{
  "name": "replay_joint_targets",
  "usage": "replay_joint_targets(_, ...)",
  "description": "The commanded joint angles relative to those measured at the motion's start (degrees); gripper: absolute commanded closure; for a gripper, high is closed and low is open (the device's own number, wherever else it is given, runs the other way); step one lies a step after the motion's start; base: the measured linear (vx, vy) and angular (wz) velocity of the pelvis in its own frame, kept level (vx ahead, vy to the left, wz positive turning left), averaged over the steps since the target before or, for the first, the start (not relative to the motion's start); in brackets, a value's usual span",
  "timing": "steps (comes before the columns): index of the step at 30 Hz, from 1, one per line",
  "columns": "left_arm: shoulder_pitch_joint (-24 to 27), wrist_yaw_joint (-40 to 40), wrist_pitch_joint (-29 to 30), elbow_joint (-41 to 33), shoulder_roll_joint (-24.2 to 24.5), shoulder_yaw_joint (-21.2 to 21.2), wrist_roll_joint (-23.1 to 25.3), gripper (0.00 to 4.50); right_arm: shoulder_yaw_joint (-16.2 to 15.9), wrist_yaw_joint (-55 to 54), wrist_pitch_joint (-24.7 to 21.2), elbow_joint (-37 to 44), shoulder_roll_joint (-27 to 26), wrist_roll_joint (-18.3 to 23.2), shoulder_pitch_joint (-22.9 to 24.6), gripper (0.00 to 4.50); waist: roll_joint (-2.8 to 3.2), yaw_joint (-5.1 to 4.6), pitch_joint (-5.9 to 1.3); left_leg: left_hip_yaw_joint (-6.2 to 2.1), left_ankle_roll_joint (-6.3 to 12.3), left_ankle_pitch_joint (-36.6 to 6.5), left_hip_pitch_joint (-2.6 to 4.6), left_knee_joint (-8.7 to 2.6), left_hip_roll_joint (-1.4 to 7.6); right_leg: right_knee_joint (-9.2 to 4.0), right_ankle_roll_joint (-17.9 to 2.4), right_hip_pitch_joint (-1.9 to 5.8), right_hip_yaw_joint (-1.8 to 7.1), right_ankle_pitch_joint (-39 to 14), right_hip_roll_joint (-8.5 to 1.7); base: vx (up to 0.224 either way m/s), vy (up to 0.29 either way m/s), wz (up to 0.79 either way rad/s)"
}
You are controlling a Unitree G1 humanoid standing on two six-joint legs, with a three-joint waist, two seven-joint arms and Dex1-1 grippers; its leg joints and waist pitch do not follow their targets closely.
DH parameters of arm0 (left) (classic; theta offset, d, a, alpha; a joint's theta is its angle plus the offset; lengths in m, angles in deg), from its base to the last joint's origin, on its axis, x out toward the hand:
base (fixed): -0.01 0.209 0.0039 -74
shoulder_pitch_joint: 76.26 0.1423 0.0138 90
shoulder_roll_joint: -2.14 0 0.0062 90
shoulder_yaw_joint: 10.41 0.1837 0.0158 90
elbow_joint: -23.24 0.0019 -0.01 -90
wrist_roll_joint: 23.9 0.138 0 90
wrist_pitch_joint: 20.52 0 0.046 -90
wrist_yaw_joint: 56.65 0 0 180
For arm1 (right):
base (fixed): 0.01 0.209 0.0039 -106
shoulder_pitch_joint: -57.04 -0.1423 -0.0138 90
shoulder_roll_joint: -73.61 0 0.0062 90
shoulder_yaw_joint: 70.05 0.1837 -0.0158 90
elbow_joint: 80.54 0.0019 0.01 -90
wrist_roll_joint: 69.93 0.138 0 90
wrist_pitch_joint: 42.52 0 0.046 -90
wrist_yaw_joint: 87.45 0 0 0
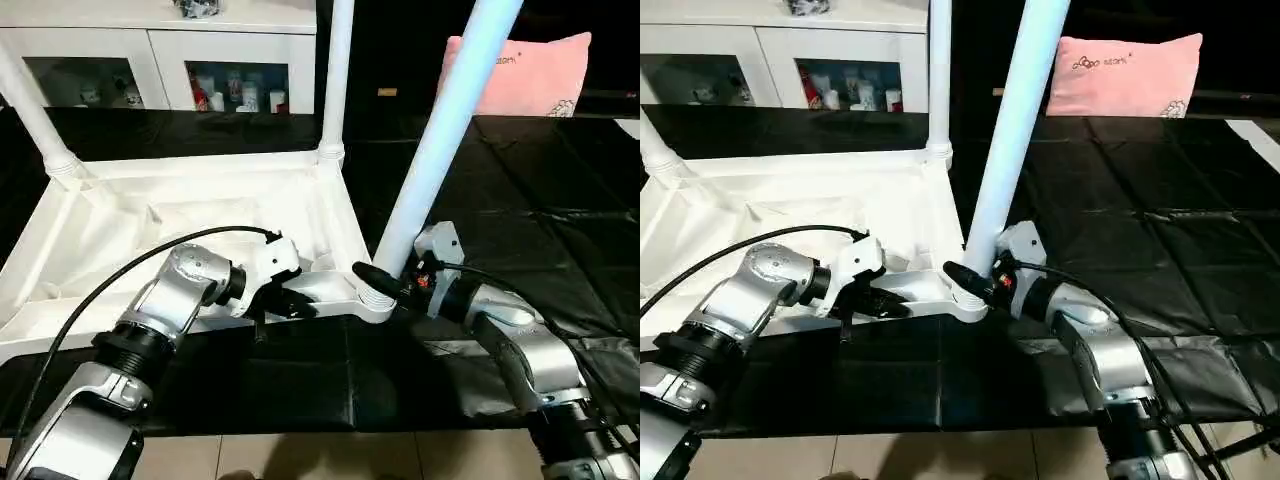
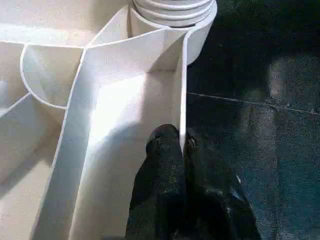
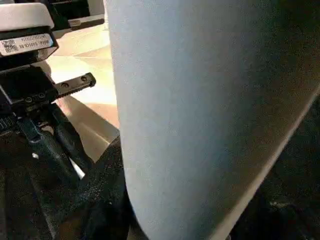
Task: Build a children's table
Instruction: Insert table leg to table base
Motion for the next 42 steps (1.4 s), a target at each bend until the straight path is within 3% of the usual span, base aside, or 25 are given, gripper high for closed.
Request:
replay_joint_targets(1, -1.52, 0.4, -0.67, -0.24, 0.55, -1.15, -0.99, 4.5, -2.43, 0.63, -1.83, -4.23, 0.44, -1.92, 0.98, 2.55, -0.03, 0.44, -3.53, -0.48, 2.69, -6.18, -0.03, -3.74, 2.97, -4.5, -14.25, 3.02, 2.79, -3.48, -5.13, 0.0, 0.0, 0.0)
replay_joint_targets(7, -1.78, -0.05, -0.78, 0.06, 0.64, -1.0, -0.66, 4.5, -4.63, 1.53, 0.34, -6.58, 1.36, -4.84, 0.4, 2.55, -0.06, 0.42, -3.53, -0.46, 2.81, -5.85, -0.05, -3.73, 2.96, -4.43, -14.47, 2.98, 2.75, -2.35, -5.12, 0.0, 0.0, 0.0)
replay_joint_targets(14, -2.04, -0.44, -1.15, 0.56, 0.51, -1.01, -0.51, 4.5, -4.71, 3.73, 1.84, -7.57, 1.13, -4.14, 0.8, 2.55, 0.01, 0.42, -3.6, -0.47, 2.9, -6.19, 0.01, -3.72, 2.99, -4.4, -14.78, 3.01, 2.82, -1.82, -5.1, 0.0, 0.0, 0.0)
replay_joint_targets(20, -2.42, -0.77, -1.54, 1.23, 0.04, -0.9, -0.42, 4.5, -2.56, 4.13, 1.45, -9.73, -0.04, -2.0, -0.85, 2.55, -0.02, 0.26, -3.33, -0.54, 2.24, -8.82, 0.22, -3.97, 3.08, -4.86, -14.56, 2.91, 2.84, -6.64, -5.22, 0.0, 0.0, 0.0)
replay_joint_targets(28, -2.3, -1.46, -1.71, 1.57, -0.14, -1.02, -0.28, 4.5, 0.38, 5.27, -0.58, -10.79, -1.12, 1.76, -1.48, 2.55, -0.32, 0.27, -3.31, -0.52, 2.54, -8.28, 0.13, -4.02, 3.09, -4.96, -14.08, 2.87, 2.87, -7.38, -5.28, 0.0, 0.0, 0.0)
replay_joint_targets(37, -3.01, -1.57, -1.55, 2.47, -0.07, -1.67, -0.66, 4.5, 6.32, 0.92, 0.11, -12.27, -4.61, 5.82, 2.12, 2.55, 0.56, 0.49, -3.29, -0.61, 1.76, -9.84, 0.28, -4.26, 3.16, -5.09, -14.59, 2.69, 2.9, -6.95, -5.34, 0.0, 0.0, 0.0)
replay_joint_targets(38, -3.11, -1.52, -1.43, 2.49, -0.07, -1.8, -0.81, 4.5, 6.39, 0.63, 0.79, -12.46, -4.8, 5.66, 2.67, 2.55, 0.93, 0.56, -3.29, -0.65, 1.51, -10.14, 0.31, -4.27, 3.17, -5.1, -14.59, 2.66, 2.91, -7.13, -5.4, 0.0, 0.0, 0.0)
replay_joint_targets(41, -3.54, -1.45, -1.35, 2.86, -0.02, -2.08, -1.0, 4.5, 6.63, 0.29, 2.26, -12.71, -5.54, 5.49, 4.6, 2.55, 0.77, 0.49, -3.23, -0.74, 1.06, -11.31, 0.29, -4.47, 3.21, -5.13, -14.61, 2.69, 2.87, -7.41, -5.32, 0.0, 0.0, 0.0)
replay_joint_targets(42, -3.61, -1.53, -1.37, 2.95, -0.01, -2.14, -0.99, 4.5, 6.72, 0.25, 2.42, -12.57, -5.74, 5.58, 5.03, 2.55, 1.17, 0.58, -3.2, -0.78, 0.89, -12.06, 0.38, -4.51, 3.23, -5.2, -14.61, 2.61, 2.9, -8.24, -5.39, 0.0, 0.0, 0.0)
